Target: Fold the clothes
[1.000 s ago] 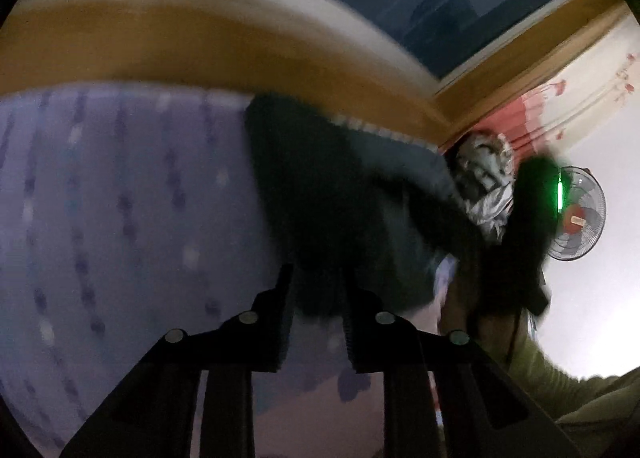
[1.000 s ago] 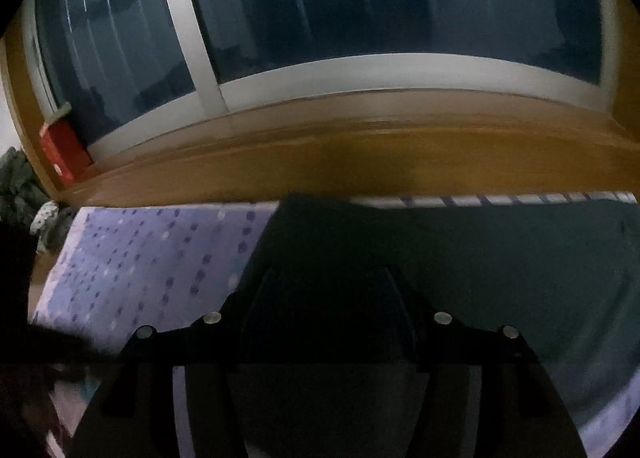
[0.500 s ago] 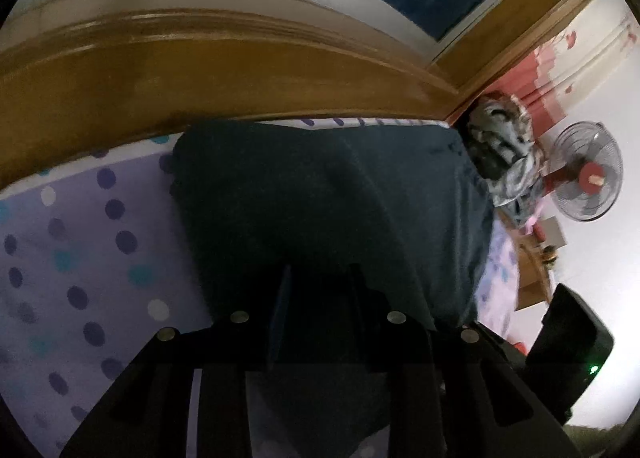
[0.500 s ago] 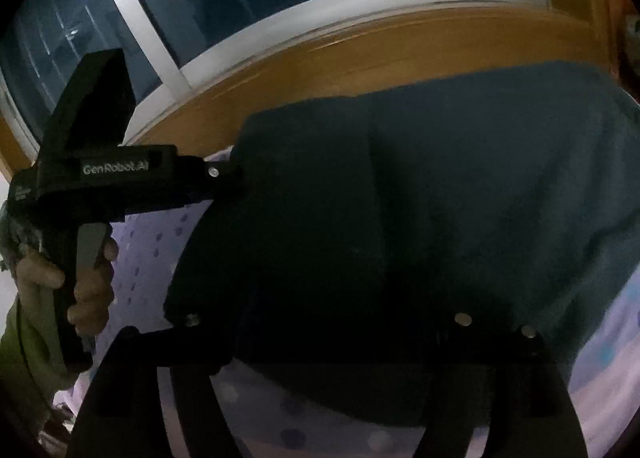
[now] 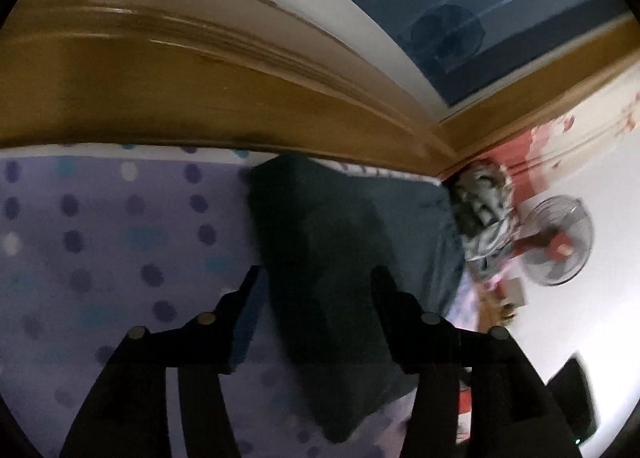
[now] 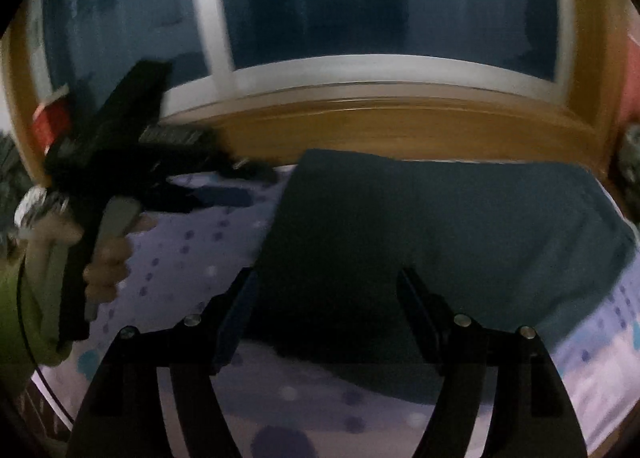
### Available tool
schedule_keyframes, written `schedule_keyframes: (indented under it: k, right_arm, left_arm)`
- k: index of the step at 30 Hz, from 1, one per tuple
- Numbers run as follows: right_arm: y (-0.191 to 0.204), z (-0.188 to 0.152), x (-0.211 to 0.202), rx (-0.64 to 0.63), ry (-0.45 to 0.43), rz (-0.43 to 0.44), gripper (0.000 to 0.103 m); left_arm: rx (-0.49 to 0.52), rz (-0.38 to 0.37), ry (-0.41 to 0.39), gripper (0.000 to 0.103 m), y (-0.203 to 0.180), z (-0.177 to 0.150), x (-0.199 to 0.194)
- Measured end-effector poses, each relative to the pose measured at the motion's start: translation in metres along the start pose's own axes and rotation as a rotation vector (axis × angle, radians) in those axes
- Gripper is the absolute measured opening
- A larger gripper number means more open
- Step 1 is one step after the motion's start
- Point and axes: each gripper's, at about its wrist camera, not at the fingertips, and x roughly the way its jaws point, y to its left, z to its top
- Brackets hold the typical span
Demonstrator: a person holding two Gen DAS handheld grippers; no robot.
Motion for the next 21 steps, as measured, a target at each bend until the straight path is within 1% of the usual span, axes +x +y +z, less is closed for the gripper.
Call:
schedule_keyframes:
  k: [2,4,6,7,10,12,14,16,19,21]
  right_arm:
    - [0.024,-0.003,0.008,-0.075,0.0,-0.009,0.072]
    - [0.049,-0.007,0.015,-0.162,0.006,-0.033,0.072]
    - [0.065,-0.014,0.027,-0.22,0.035,-0.061,0.072]
    - [0.072,-0.017,0.034,-0.248,0.05,-0.075,0.072]
    - [0.073,-0.023,0.049,-0.261,0.089,-0.114,0.072]
    - [0.073,-0.023,0.052,-0.26,0.098,-0.119,0.072]
    - [0.071,-0.02,0.054,-0.236,0.106,-0.119,0.073]
    - [0.07,-0.018,0.056,-0.212,0.114,-0.118,0.073]
    - [0.074,-0.022,0.061,-0.245,0.112,-0.152,0.073]
    - [0.079,-0.023,0.064,-0.263,0.11,-0.179,0.072]
  left_arm:
    - [-0.02,-0.032,0.012,0.055,0.004,0.007,0.007]
    - [-0.016,-0.02,0.039,0.055,0.004,0.01,0.021]
    - [-0.022,-0.021,0.065,0.056,0.003,0.012,0.036]
    - [-0.015,-0.024,0.066,0.057,0.002,0.012,0.039]
    - [0.022,-0.038,0.065,0.064,-0.004,0.011,0.044]
    - [0.027,-0.04,0.061,0.066,-0.005,0.01,0.043]
    - [0.024,-0.049,0.061,0.073,-0.006,0.01,0.045]
    - [0.022,-0.051,0.067,0.076,-0.009,0.01,0.048]
    - [0.037,-0.043,0.083,0.085,-0.014,0.011,0.054]
    - [0.052,-0.016,0.098,0.086,-0.016,0.011,0.061]
